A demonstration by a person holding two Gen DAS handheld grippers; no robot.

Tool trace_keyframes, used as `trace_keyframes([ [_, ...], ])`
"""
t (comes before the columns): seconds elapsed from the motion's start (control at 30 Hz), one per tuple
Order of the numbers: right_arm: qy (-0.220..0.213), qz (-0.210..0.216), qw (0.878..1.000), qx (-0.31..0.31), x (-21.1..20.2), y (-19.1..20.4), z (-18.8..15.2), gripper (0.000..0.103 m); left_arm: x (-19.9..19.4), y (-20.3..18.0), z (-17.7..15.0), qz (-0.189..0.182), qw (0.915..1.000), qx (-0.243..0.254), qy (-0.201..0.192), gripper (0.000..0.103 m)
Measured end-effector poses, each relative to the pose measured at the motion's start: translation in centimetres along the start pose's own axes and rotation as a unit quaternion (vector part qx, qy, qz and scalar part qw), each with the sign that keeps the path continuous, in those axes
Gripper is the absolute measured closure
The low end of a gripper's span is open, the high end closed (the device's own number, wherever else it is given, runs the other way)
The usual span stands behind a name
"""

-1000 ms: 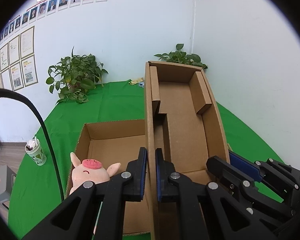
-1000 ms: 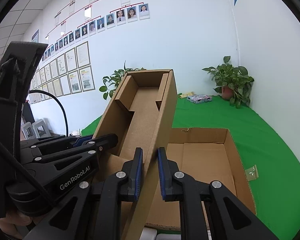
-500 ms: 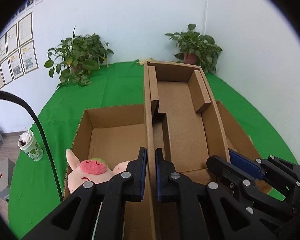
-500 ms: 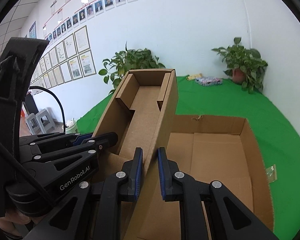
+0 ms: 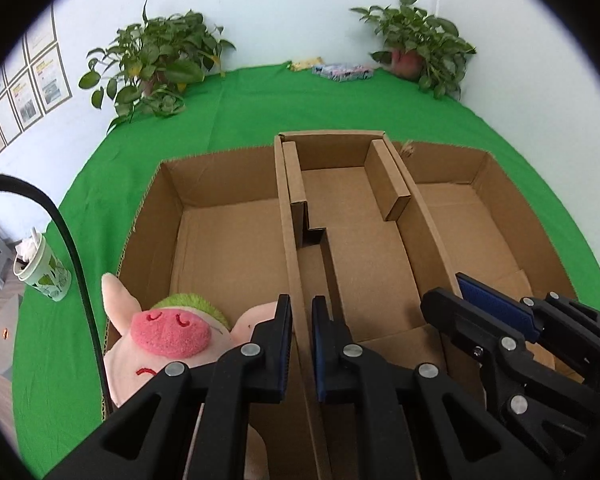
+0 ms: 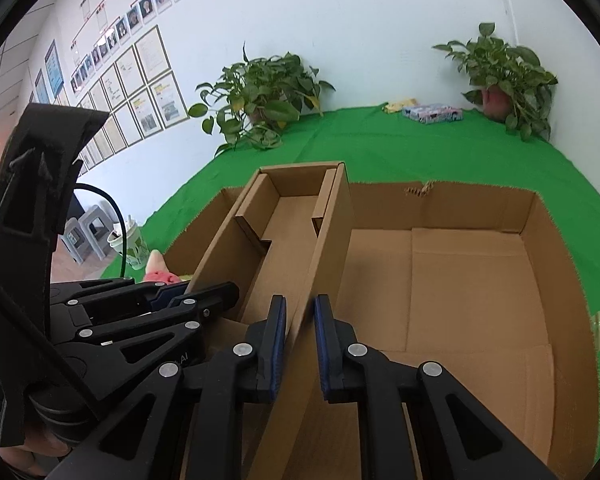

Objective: Organize objects
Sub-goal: 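Lift the cardboard tray with the left gripper and carry it over the large box, then lower the cardboard tray into the large box and open the left gripper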

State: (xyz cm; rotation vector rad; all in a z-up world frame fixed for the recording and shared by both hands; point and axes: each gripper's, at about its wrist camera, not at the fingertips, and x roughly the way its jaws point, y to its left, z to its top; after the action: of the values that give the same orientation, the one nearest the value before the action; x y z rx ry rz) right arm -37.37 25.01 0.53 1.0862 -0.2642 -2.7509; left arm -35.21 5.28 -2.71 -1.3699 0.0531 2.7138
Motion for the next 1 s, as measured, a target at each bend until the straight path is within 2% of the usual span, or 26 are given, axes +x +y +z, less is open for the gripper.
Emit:
trace_keyframes([
  [0.2,0.049,0.011,0.998,0.021,3.2,-0.6,-1.2,0.091,2.5,1.1,-1.2,-0.002,0.9984,-0.009,0.056,0.092],
  [0.27,0.06,0.005,0.998,0.019,4.4,-0.6,-1.9,0.092,2.2,1.0,-1.5,0.005,0.9988,0.0,0.049,0.091],
  [0.33,0.063,0.002,0.998,0.019,4.6,-0.4,-2.0,0.093,1.6,1.3,-1.5,-0.011,0.9984,-0.01,0.054,0.088],
  [0.4,0.072,-0.006,0.997,0.015,5.3,-0.3,-2.1,0.093,0.7,1.8,-1.4,-0.031,0.9978,-0.016,0.056,0.08],
  [0.5,0.089,-0.01,0.996,0.021,6.3,-0.1,-2.5,0.093,-1.6,2.9,-1.6,-0.033,0.9989,-0.024,0.025,0.07],
  [0.7,0.099,-0.017,0.995,0.005,7.2,2.1,-2.8,0.093,-4.9,4.2,-3.1,-0.008,0.9996,-0.024,-0.014,0.069],
  [0.83,0.097,-0.033,0.995,-0.018,7.3,3.3,-2.9,0.092,-6.4,4.6,-4.3,-0.006,0.9989,-0.028,-0.036,0.069],
  [0.9,0.094,-0.029,0.995,-0.019,7.2,3.3,-2.9,0.091,-7.4,5.1,-4.8,-0.018,0.9971,-0.042,-0.06,0.067],
  [0.93,0.093,-0.028,0.995,-0.018,7.0,3.2,-2.8,0.091,-8.0,5.3,-5.0,-0.026,0.9957,-0.05,-0.074,0.063],
  [1.0,0.07,-0.04,0.997,-0.02,5.6,3.1,-2.6,0.09,-9.5,5.4,-5.7,-0.026,0.9916,-0.059,-0.112,0.042],
])
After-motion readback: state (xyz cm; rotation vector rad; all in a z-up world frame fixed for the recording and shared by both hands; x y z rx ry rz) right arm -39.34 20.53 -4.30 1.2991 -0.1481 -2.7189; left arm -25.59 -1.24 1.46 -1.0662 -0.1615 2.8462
